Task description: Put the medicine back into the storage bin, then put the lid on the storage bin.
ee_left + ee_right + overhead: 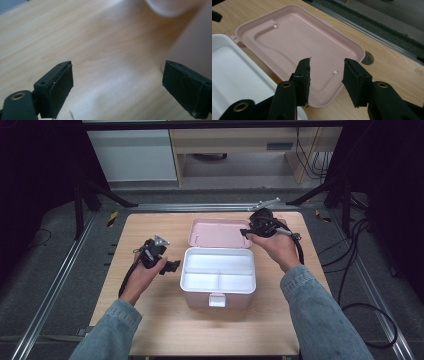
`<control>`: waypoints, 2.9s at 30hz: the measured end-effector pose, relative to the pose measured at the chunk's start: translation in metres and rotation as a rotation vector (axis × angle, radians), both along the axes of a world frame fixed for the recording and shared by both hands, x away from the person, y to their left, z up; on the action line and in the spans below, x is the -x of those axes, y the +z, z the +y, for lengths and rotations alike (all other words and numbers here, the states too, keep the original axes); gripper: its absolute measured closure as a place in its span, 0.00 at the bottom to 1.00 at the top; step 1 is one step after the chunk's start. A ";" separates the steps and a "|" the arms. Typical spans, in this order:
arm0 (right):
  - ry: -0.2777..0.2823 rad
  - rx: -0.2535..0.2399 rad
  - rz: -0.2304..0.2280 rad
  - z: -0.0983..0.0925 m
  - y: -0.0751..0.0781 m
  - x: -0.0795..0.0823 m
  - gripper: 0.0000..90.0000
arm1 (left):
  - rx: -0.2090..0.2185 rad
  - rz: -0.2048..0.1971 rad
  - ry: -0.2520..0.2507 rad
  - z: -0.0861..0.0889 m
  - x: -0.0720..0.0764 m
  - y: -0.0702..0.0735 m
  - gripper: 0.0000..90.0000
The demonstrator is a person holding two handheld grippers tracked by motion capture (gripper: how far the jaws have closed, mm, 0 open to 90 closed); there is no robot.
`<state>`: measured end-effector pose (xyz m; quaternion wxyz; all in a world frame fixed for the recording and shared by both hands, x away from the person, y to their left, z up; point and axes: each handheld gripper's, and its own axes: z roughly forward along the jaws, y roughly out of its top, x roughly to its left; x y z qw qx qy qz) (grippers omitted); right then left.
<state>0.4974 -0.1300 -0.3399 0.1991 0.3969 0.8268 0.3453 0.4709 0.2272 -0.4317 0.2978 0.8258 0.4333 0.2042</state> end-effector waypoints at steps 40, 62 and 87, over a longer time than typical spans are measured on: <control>-0.217 -0.079 0.154 -0.009 -0.069 -0.074 0.70 | 0.058 -0.022 0.063 -0.062 -0.097 0.041 0.50; -0.269 -0.056 0.128 0.002 -0.072 -0.076 0.84 | 0.062 0.036 0.128 -0.068 -0.109 0.021 0.59; -0.277 -0.080 0.003 0.001 -0.038 -0.057 0.88 | 0.125 -0.069 0.196 -0.072 -0.080 0.067 0.90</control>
